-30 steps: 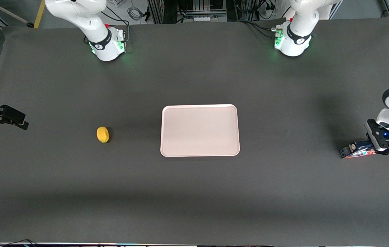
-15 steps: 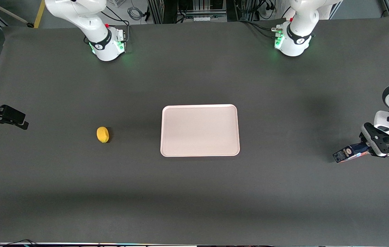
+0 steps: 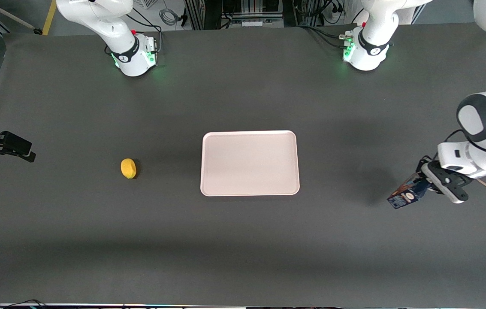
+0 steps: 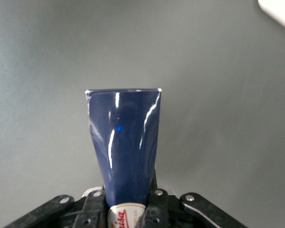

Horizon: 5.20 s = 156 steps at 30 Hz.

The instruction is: Place cookie box on tray

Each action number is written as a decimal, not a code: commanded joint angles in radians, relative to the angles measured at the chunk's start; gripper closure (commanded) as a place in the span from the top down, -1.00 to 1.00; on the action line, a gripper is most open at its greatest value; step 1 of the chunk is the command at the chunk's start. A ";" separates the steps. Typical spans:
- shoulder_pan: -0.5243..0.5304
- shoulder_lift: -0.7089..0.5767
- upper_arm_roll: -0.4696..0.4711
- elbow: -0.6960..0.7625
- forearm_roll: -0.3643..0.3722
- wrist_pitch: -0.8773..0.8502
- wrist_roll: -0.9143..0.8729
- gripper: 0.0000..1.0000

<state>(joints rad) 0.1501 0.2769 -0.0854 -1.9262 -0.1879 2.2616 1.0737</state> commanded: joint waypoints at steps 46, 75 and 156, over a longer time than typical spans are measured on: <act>-0.228 0.096 -0.522 0.030 0.389 0.002 -1.871 -0.42; -0.274 0.257 -0.511 0.018 0.630 0.133 -2.072 -0.40; -0.043 -0.300 0.004 0.348 0.196 -0.691 -1.022 1.00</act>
<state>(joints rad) 0.1132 -0.0153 -0.0998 -1.5862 0.0210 1.5984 0.0116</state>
